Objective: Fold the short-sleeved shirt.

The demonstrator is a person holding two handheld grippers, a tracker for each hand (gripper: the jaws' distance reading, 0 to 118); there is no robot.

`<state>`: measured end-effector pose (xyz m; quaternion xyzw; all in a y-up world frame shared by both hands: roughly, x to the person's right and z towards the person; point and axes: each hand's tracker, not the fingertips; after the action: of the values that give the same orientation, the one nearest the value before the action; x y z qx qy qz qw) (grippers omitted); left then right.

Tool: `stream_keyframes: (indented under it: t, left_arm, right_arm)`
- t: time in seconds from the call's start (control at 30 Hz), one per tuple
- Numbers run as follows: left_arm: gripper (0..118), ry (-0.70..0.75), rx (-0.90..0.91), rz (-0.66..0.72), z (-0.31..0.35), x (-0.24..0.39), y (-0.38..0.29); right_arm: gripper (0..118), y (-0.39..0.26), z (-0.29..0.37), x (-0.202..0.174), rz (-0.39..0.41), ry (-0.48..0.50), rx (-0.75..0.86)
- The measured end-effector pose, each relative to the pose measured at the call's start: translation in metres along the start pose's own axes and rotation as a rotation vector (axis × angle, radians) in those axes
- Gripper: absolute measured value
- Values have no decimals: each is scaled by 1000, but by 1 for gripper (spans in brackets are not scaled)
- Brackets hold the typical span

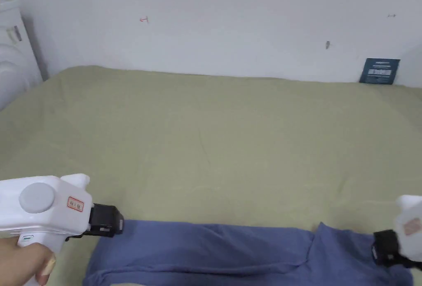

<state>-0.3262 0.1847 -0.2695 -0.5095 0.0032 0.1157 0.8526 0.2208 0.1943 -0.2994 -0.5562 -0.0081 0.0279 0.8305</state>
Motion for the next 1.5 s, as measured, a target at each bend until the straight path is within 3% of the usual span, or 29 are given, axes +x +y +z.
stream_keyframes:
  t: [0.03,0.07,0.23,0.4,0.5,0.63,0.67,0.7,0.73,0.77,0.8,0.83,0.87,0.9,1.03,1.13,1.23,1.37,1.43,1.47,1.5]
  left_arm:
    - [45,12,5,-17,-4,9,-1]
    - [0,10,3,-27,-8,17,-1]
    - [0,-5,-25,-25,-32,28,-5]
    - [0,-77,-25,-44,-9,36,-17]
    - [0,-129,-7,-60,-8,12,-1]
    - [0,-48,16,-41,-25,-45,23]
    - [5,-74,6,-22,-29,-59,26]
    - [17,-173,-8,26,-34,-77,29]
    - [39,-292,-8,74,-33,-78,19]
    - [71,-386,-19,106,-40,-89,18]
    - [71,-451,-15,128,-49,-98,14]
    - [82,-429,-8,114,-58,-102,10]
    - [109,-391,-7,99,-62,-101,3]
    - [117,-377,16,100,-68,-105,-4]
    - [116,-491,-67,300,-100,-125,-25]
    - [117,-585,70,289,-96,-128,-34]
    - [116,-705,-20,377,-108,-128,-40]
    - [115,-727,12,331,-116,-122,-48]
    - [106,-840,20,446,-123,-126,-49]
    - [75,-883,4,512,-128,-128,-51]
    - [28,-879,-19,549,-135,-130,-54]
  right_arm:
    - [13,2,-4,-10,1,-12,3]
    - [0,2,-7,-16,-7,-11,12]
    - [0,0,-26,-33,-31,1,28]
    - [0,-8,-29,-41,-15,25,13]
    - [0,-8,-28,-40,-15,30,15]
    - [0,-8,-28,-41,-2,61,28]
    - [0,-8,-28,-42,0,62,28]
    - [0,-10,-25,-46,6,68,29]
    - [0,-9,-26,-47,10,77,27]
    - [0,-9,-26,-48,8,84,25]
    - [0,-8,-27,-50,6,98,21]
    - [0,-7,-26,-52,4,108,20]
    - [0,-7,-26,-54,2,114,19]
    - [0,-6,-26,-56,8,116,17]
    - [0,-2,-22,-62,41,119,9]
    - [0,2,-20,-62,30,140,7]
    - [0,4,-20,-63,21,149,10]
    - [0,6,-20,-68,20,169,14]
    - [0,5,-21,-70,10,186,12]
    - [0,5,-22,-71,10,196,10]
    - [0,4,-22,-71,11,201,10]
